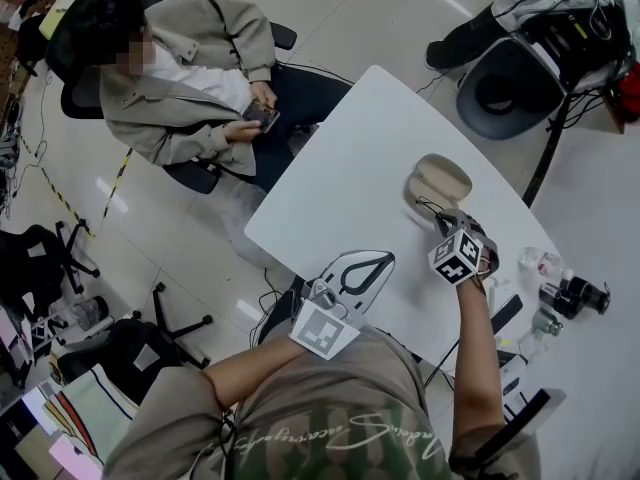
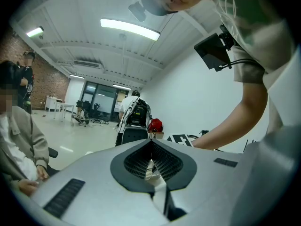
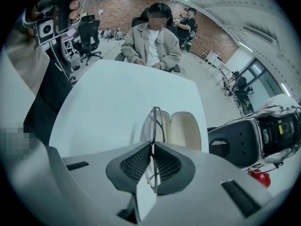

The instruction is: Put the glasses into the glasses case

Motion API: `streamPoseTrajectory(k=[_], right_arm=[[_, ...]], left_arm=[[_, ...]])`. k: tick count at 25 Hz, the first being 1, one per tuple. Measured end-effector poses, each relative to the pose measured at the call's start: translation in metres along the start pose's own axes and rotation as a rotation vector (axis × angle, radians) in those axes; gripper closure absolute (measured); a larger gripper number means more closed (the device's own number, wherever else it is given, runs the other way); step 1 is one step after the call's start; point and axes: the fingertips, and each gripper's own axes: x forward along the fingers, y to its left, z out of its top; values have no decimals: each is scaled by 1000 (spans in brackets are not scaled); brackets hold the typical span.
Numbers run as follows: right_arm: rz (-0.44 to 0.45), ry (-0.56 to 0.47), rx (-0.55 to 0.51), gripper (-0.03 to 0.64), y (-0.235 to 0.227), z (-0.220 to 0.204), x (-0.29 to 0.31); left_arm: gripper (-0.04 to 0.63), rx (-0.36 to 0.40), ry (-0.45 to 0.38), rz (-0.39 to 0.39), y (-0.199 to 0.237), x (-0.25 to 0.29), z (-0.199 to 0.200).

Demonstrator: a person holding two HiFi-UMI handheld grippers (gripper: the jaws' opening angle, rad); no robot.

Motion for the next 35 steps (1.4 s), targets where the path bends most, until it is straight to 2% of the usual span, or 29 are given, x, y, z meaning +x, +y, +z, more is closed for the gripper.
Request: streamPoseTrajectory(k=[12,18,35], right_arm=[[2,-3,-19,581,-5,4,3],[9,-31,-16,581,-11,7,5],[27,-34,-24,581,-24,10,14]], left_arm=[[589,-10,8,-7,-3,2,-3],[589,19,-17,17,-1,3,3],[589,-9,26,22,2,6,-8]])
